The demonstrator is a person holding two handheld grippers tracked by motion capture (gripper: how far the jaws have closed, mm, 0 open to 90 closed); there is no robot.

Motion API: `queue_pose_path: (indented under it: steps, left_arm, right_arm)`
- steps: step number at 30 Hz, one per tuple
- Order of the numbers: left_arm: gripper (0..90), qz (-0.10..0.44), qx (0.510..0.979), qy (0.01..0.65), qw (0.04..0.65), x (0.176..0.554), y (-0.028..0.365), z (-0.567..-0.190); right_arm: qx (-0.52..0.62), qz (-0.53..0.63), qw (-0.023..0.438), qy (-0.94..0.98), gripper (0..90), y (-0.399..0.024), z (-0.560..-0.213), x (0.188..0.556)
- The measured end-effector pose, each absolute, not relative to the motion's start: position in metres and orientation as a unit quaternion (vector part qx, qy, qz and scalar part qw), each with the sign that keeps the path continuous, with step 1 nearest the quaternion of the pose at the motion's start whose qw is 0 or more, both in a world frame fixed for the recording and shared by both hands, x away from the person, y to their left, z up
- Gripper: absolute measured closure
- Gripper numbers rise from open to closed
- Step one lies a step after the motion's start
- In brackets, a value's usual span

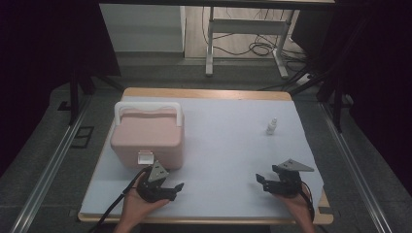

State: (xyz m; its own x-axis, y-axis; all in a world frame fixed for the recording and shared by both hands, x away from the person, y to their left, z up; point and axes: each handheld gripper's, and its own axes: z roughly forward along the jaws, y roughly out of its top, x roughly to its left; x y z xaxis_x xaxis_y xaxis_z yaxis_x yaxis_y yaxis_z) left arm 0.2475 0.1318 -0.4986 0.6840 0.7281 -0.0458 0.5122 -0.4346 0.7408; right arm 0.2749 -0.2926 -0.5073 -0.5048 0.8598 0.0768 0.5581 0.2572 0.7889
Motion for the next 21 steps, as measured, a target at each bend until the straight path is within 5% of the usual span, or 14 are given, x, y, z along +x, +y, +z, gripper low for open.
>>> queue_pose_path:
  steps: [18, 21]
  left_arm:
    - [62.1, 0.156, 0.811, 0.387, 0.411, 0.246, 0.141, -0.491]
    - [76.1, 0.153, 0.805, 0.393, 0.417, 0.241, 0.147, -0.488]
  right_arm:
    - [0.417, 0.425, 0.177, 0.784, 28.8, -0.293, -0.512, 0.271]
    - [0.41, 0.419, 0.181, 0.79, 31.7, -0.289, -0.513, 0.272]
